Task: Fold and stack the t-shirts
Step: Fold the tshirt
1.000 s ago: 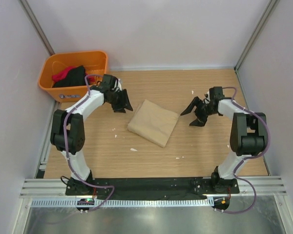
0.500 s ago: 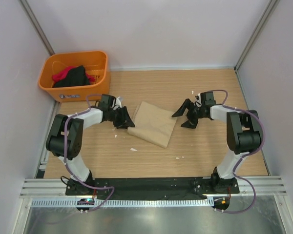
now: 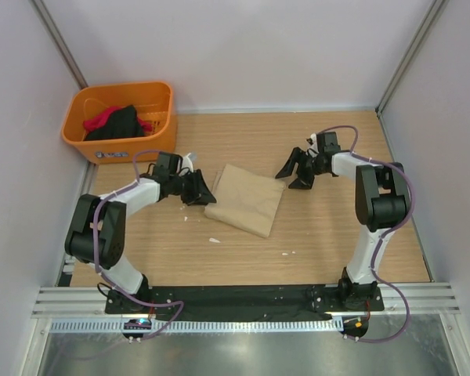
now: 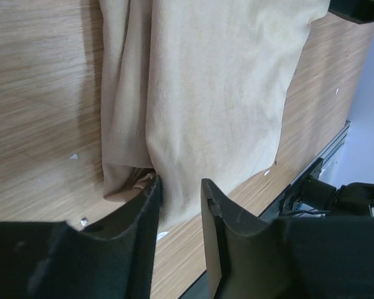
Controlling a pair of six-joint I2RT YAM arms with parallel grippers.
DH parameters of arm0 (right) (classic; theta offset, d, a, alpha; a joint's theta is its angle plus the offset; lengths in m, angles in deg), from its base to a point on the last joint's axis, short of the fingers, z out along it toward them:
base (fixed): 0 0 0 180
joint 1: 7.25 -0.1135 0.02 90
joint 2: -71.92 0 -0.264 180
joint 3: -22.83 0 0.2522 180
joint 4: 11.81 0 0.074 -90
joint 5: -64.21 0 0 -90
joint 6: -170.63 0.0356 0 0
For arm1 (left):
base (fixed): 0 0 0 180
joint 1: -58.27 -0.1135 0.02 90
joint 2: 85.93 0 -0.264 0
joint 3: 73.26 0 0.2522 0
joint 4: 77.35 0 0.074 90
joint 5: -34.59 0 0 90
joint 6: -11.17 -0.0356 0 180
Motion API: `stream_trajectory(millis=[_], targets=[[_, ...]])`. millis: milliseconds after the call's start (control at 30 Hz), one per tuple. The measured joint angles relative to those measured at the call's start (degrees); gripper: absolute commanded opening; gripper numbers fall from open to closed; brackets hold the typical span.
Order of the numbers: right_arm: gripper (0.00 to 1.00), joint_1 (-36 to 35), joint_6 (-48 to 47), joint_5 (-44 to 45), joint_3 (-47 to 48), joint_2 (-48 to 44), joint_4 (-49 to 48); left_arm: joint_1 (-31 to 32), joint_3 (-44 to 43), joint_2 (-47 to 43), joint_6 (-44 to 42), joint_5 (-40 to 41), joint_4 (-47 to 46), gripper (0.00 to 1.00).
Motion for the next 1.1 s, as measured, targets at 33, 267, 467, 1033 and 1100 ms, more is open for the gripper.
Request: stream_trajectory(millis=[33, 267, 467, 1033, 1100], targets=[[0.72, -0.15, -0.22, -0.39, 0.7, 0.59, 0.37, 0.0, 0.04, -0.22, -0.02, -0.28, -0.02, 0.25], [0.69, -1.38, -1.05, -0.87, 1.77, 1.4, 0.76, 0.0, 3.45, -1.16, -0.15, -1.53, 0.04, 0.14], [0.3, -2.12, -0.81, -1.22, 2.08, 2.89, 0.74, 0.0, 6.8, -2.93, -0.26, -1.68, 0.96, 0.0], [0.7, -4.07, -5.33, 1.14, 8.24, 4.59, 7.13, 0.0, -13.49, 1.55, -6.84, 6.73, 11.26, 0.52], [0.7, -4.52, -5.88, 2.03, 8.35, 4.35, 7.89, 0.0, -19.74, 6.16, -7.93, 7.39, 10.45, 0.53]])
